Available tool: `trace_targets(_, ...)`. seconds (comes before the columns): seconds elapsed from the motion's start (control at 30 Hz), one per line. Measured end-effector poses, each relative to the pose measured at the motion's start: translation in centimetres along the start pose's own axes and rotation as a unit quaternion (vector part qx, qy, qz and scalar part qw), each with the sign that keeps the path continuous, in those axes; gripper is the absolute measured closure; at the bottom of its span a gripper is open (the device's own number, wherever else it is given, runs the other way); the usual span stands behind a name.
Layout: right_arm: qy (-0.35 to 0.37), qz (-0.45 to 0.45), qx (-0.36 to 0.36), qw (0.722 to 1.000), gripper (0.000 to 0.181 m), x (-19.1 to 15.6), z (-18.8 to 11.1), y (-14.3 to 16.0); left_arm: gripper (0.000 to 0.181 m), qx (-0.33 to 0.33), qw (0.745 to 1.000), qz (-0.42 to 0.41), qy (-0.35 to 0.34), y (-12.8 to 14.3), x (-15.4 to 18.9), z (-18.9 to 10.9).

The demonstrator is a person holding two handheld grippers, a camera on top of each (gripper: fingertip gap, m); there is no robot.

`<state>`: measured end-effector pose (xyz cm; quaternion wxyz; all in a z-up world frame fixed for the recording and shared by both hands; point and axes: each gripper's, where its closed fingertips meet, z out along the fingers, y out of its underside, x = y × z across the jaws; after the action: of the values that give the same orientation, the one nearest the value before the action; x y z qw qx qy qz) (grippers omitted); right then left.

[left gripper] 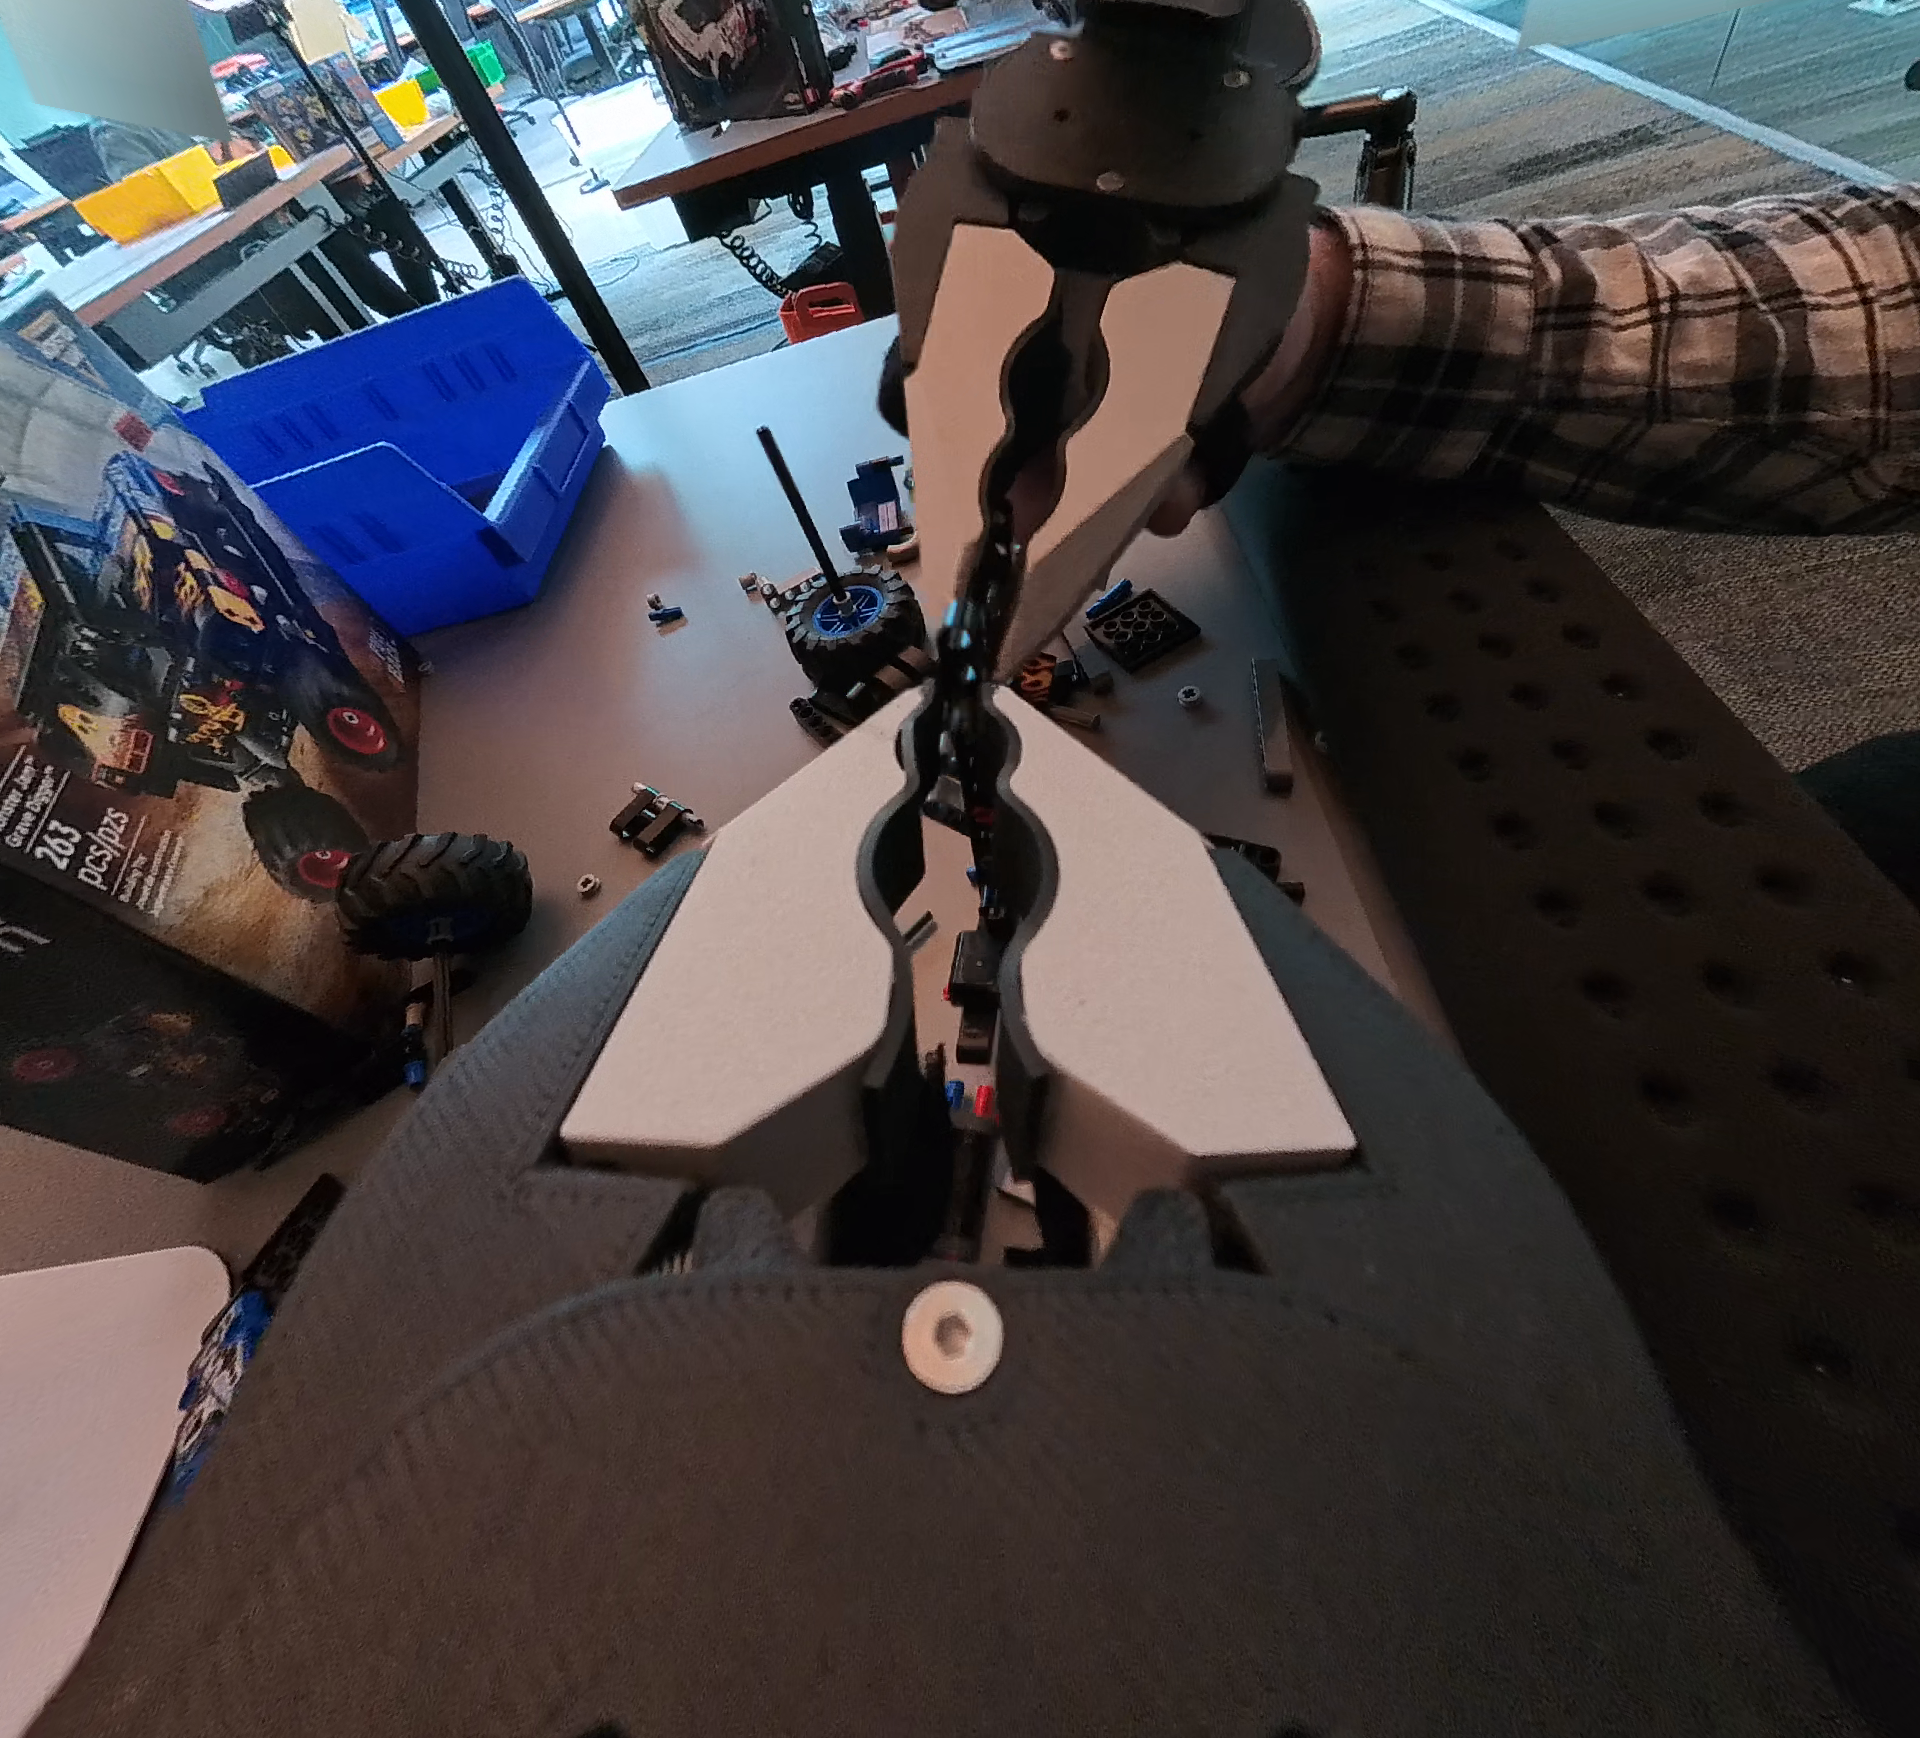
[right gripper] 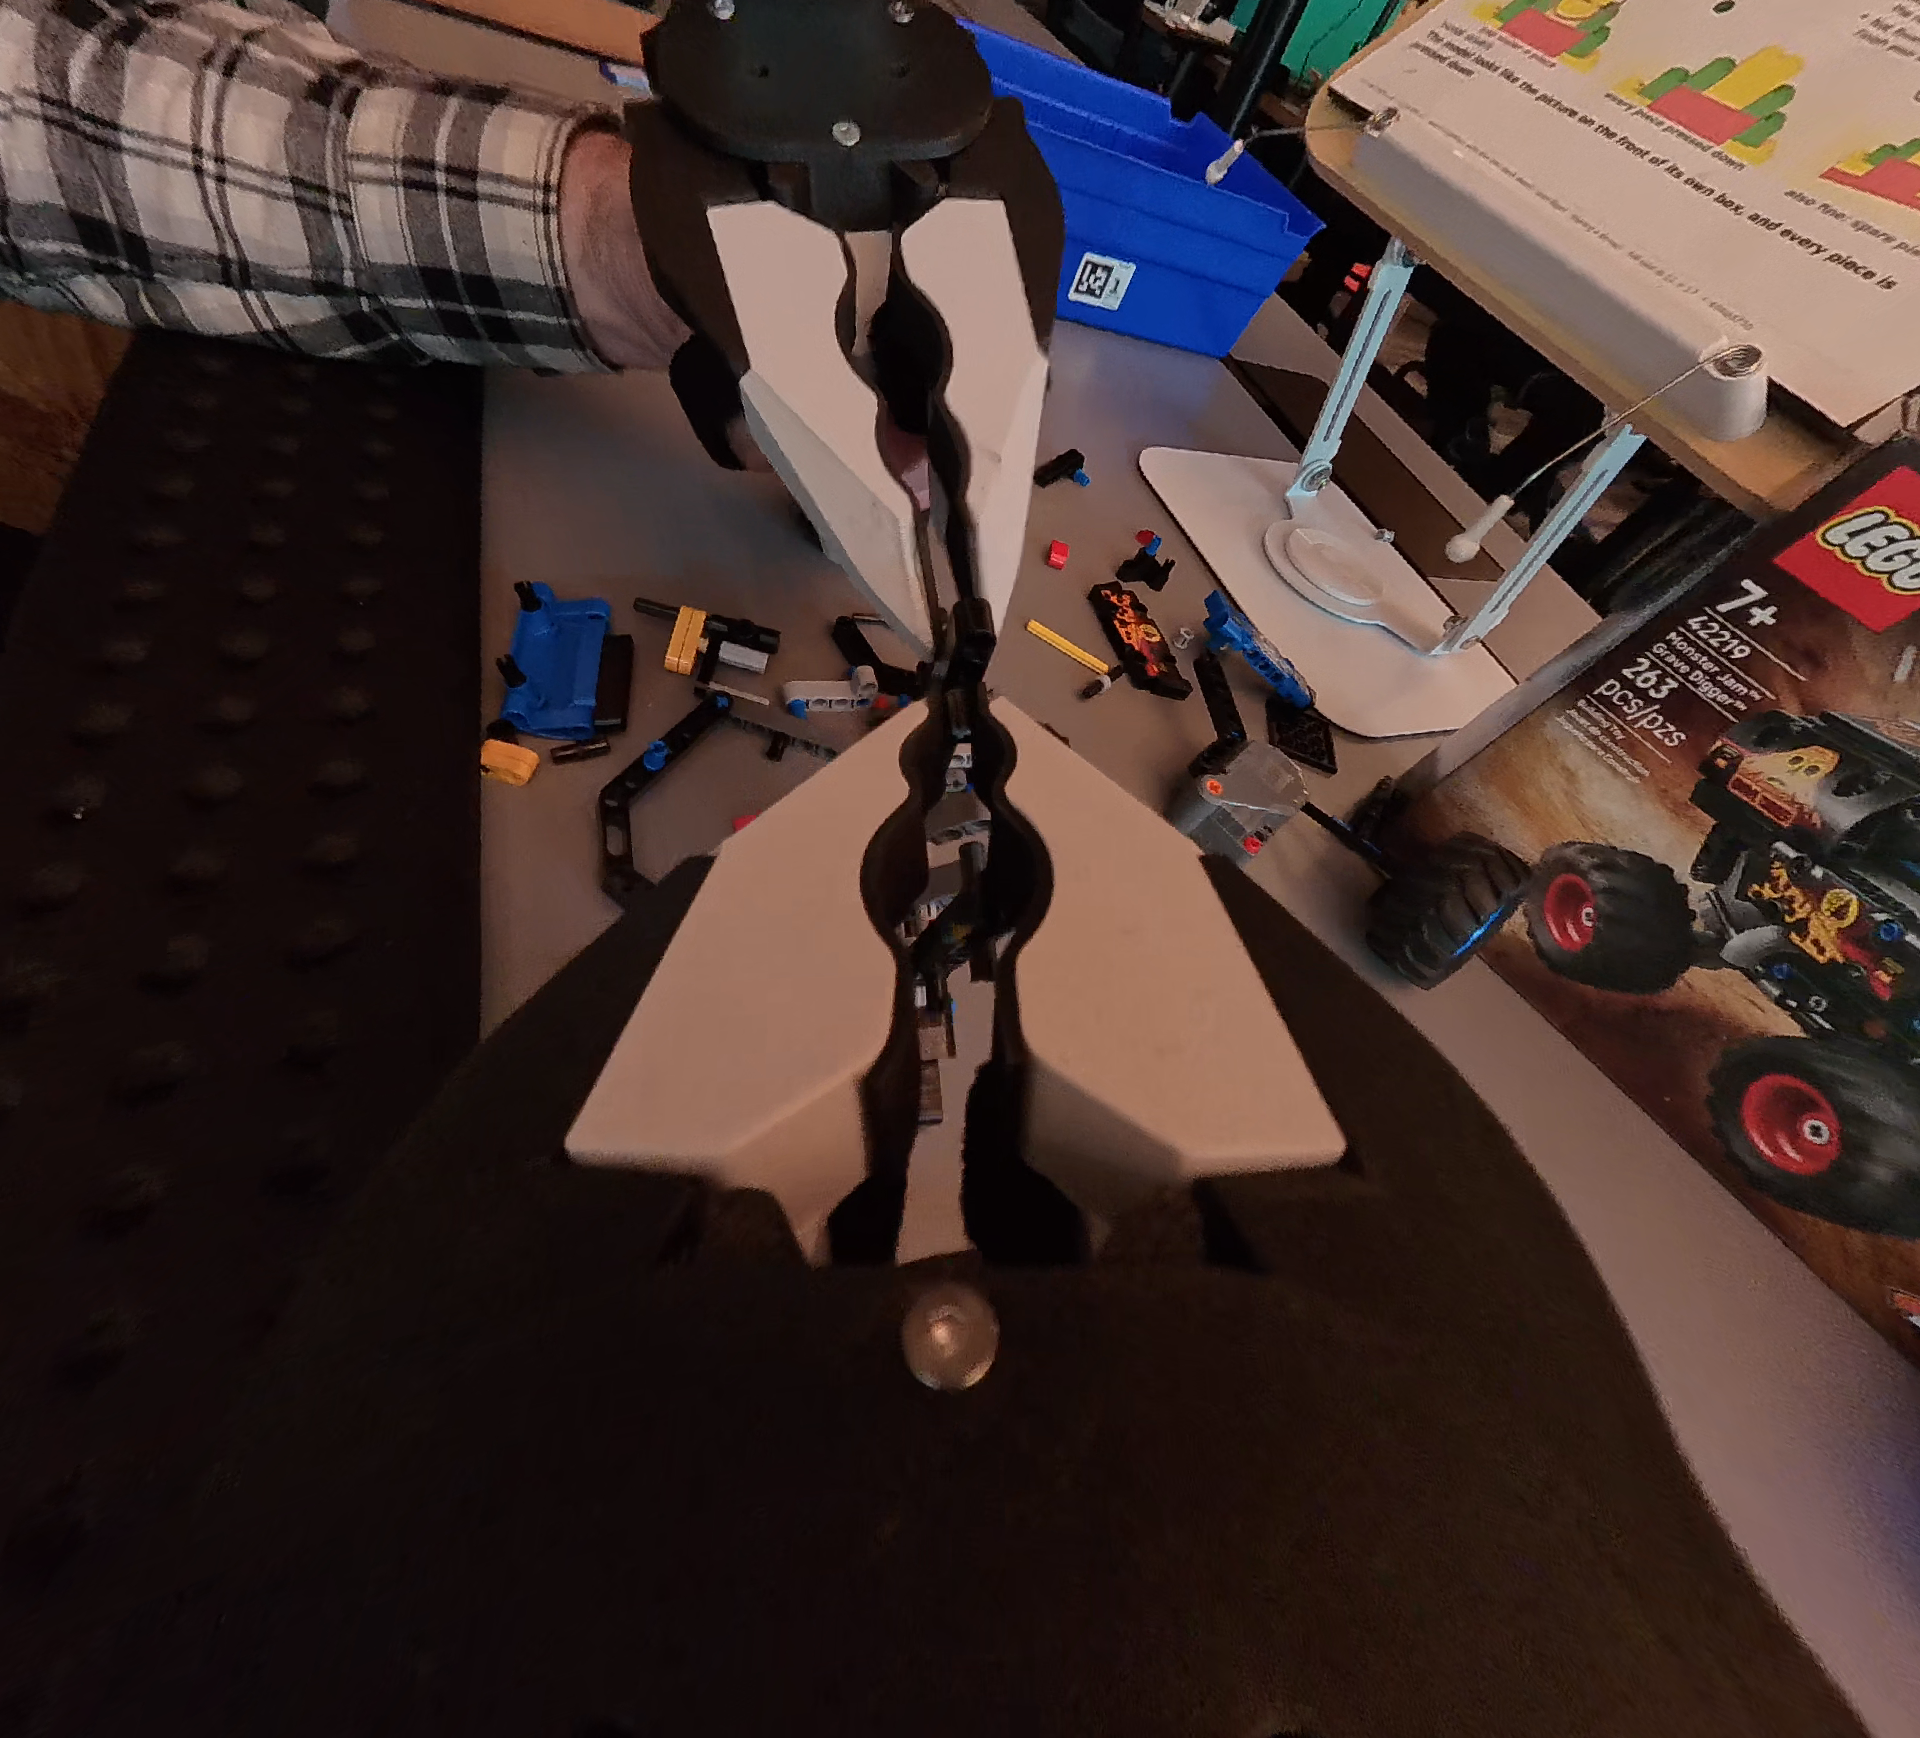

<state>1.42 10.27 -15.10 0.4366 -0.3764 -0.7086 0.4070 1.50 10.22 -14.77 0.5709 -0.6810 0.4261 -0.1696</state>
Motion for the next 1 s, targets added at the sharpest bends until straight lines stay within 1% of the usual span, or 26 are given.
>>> trace_targets(0.13,0.005,-0.016,-0.013,1.000,0.180,-0.2,0.2,0.1,0.157,0.009,1.000,-0.013,-0.002,-0.4,-0.2,0.1)
trace_targets(0.17,0.006,-0.023,-0.017,1.000,0.181,-0.3,0.4,0.1,0.160,0.005,1.000,-0.011,0.004,-0.3,0.2,0.4)
trace_targets(0.2,0.007,-0.028,-0.025,0.999,0.181,-0.4,0.6,0.2,0.166,-0.006,1.000,0.001,0.009,0.0,0.6,0.7)
trace_targets(0.33,0.009,-0.038,-0.048,0.998,0.181,-0.6,0.9,0.9,0.176,-0.032,0.999,0.023,0.004,0.9,0.6,0.8)
trace_targets(0.5,0.010,-0.050,-0.057,0.997,0.181,-0.8,1.2,1.2,0.176,-0.050,0.998,0.042,0.007,1.5,0.8,0.6)
trace_targets(0.63,0.003,-0.032,-0.032,0.999,0.181,-0.9,0.7,0.6,0.176,-0.045,0.998,0.047,0.007,1.1,0.9,0.4)
trace_targets(0.67,0.010,-0.024,-0.018,1.000,0.181,-0.5,0.2,0.3,0.175,-0.071,0.996,0.054,-0.009,2.1,0.3,0.0)
trace_targets(0.7,0.025,-0.003,0.019,1.000,0.181,0.5,-1.2,-0.6,0.176,-0.085,0.994,0.056,-0.035,3.0,-1.0,-0.8)
trace_targets(0.73,0.037,0.020,0.052,0.998,0.181,1.4,-2.9,-1.2,0.176,-0.058,0.998,0.016,-0.030,2.6,-1.6,-1.5)
trace_targets(0.77,0.045,0.027,0.049,0.997,0.181,1.9,-3.6,-0.8,0.176,-0.023,1.000,-0.015,-0.015,1.5,-1.5,-1.8)
trace_targets(0.8,0.043,0.022,0.030,0.998,0.181,1.6,-3.2,0.0,0.176,-0.027,1.000,-0.007,-0.009,1.4,-1.2,-1.4)
trace_targets(0.87,0.029,0.008,-0.001,1.000,0.181,0.6,-1.8,0.7,0.176,-0.050,0.999,0.010,-0.005,2.2,-0.5,-0.3)
trace_targets(0.93,0.009,0.030,-0.015,0.999,0.181,0.3,-1.3,1.7,0.176,-0.051,0.999,0.003,-0.001,2.2,-0.5,-0.6)
trace_targets(0.97,0.022,0.026,-0.021,0.999,0.181,0.7,-1.4,1.8,0.176,-0.049,0.999,0.003,-0.002,2.2,-0.6,-0.8)
trace_targets(1.0,0.046,0.017,-0.012,0.999,0.171,1.3,-1.7,1.4,0.177,-0.045,0.999,0.000,0.000,2.1,-0.6,-1.0)
